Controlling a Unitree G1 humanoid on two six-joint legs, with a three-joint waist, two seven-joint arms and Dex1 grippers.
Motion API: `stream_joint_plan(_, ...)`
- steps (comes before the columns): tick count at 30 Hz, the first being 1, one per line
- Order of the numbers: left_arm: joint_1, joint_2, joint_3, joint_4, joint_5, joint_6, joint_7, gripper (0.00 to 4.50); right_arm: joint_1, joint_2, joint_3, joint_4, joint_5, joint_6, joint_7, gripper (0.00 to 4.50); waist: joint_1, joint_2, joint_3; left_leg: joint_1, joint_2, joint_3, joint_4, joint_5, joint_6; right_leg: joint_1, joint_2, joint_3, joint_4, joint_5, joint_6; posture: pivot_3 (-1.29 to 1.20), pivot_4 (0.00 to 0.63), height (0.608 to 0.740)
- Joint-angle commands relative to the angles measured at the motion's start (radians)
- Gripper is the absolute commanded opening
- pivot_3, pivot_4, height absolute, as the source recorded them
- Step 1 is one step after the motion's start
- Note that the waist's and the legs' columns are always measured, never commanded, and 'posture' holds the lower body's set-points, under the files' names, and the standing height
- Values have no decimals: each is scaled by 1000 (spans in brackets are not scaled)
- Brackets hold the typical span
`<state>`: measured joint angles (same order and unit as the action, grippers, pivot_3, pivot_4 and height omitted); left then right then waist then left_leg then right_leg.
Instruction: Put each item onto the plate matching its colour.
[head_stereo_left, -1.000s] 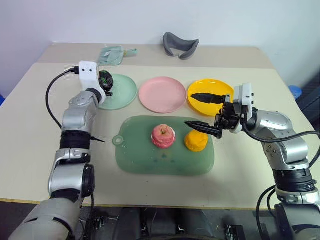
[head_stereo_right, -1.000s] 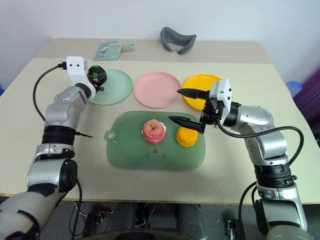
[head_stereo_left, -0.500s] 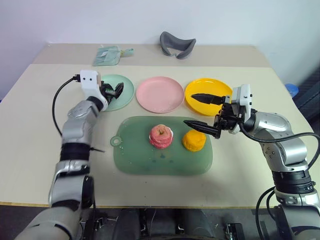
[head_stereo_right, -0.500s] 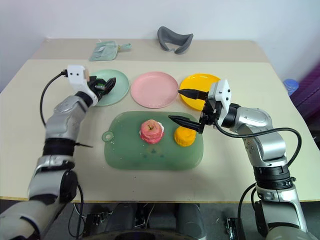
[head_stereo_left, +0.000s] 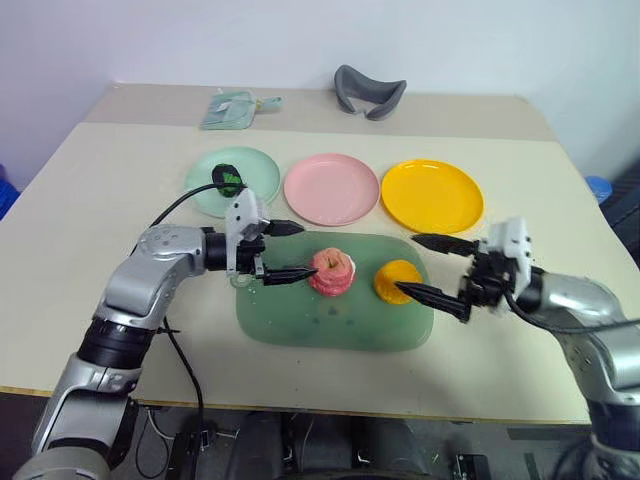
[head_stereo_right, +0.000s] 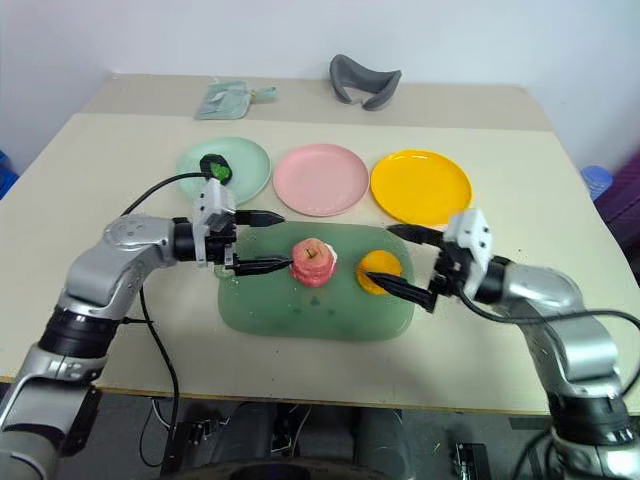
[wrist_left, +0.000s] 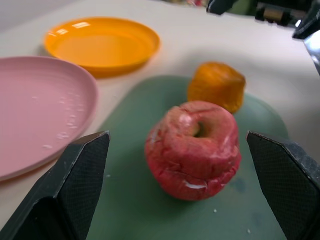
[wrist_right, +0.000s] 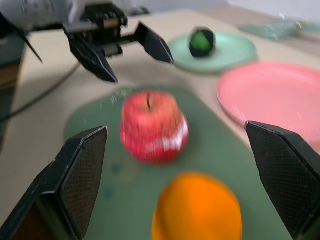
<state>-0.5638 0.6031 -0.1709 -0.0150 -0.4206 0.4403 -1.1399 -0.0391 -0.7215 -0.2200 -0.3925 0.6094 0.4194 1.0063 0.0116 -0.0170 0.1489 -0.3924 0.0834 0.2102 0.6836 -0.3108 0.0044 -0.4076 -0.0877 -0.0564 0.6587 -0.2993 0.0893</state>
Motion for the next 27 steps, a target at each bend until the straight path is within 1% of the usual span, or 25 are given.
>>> stream_joint_plan(1, -51, -15, -19, 45, 26, -52, -51, 4458, 105, -28, -125, -109, 41, 19, -28, 4500, 0, 0, 0, 0, 0, 0, 0, 0, 0, 0, 0, 0, 0, 0, 0, 0, 150, 740)
stream_joint_plan(3, -72, -29, -35, 87, 40, -75, -84, 4458, 196, -37, -190, -155, 57, 34, -32, 4500, 1, 0, 0, 0, 0, -1, 0, 0, 0, 0, 0, 0, 0, 0, 0, 0, 150, 740)
stream_joint_plan(6, -91, -46, -60, 139, 56, -104, -134, 4458, 269, -40, -242, -196, 72, 41, -47, 4500, -1, 0, 0, 0, 0, -1, 0, 0, 0, 0, 0, 0, 0, 0, 0, 0, 150, 740)
stream_joint_plan(10, -117, -79, -94, 202, 92, -144, -179, 4458, 284, -37, -259, -231, 87, 51, -81, 4500, -1, 0, 0, 0, 0, -4, 1, 0, 0, 1, 0, 0, 0, 0, 0, 0, 150, 740)
stream_joint_plan(16, -162, -128, -123, 278, 146, -184, -200, 4458, 276, -39, -246, -253, 98, 58, -113, 4500, 1, 0, 0, 0, 0, -7, 1, 0, 1, 2, 0, 0, 0, 0, 0, 0, 150, 740)
stream_joint_plan(18, -175, -149, -122, 301, 161, -204, -189, 3951, 271, -41, -242, -256, 103, 59, -120, 4500, 1, 0, 0, 0, -1, -7, 1, 0, 1, 2, 0, 0, -1, 0, 0, 0, 150, 740)
stream_joint_plan(20, -182, -177, -108, 307, 161, -213, -165, 3243, 264, -42, -240, -255, 107, 60, -124, 4500, 0, 0, 0, 0, -1, -8, 1, 0, 1, 2, 0, 0, -1, 0, 0, 0, 150, 740)
stream_joint_plan(23, -181, -235, -61, 319, 152, -223, -73, 3243, 250, -39, -232, -245, 101, 50, -127, 4500, 1, -1, 0, 0, -1, -8, 1, 0, 1, 2, 0, 0, -1, 0, 0, 0, 150, 740)
stream_joint_plan(25, -211, -293, -17, 365, 178, -272, 61, 3243, 229, -35, -221, -233, 92, 41, -129, 4500, 1, -1, 0, -1, -1, -9, 2, 0, 1, 2, 0, 0, -1, 0, 0, 0, 150, 740)
stream_joint_plan(27, -267, -341, 24, 420, 177, -262, 155, 3243, 209, -32, -209, -225, 89, 35, -133, 4500, 2, -1, 1, -1, -1, -10, 2, 0, 1, 2, 0, -1, -1, 0, 0, 0, 150, 740)
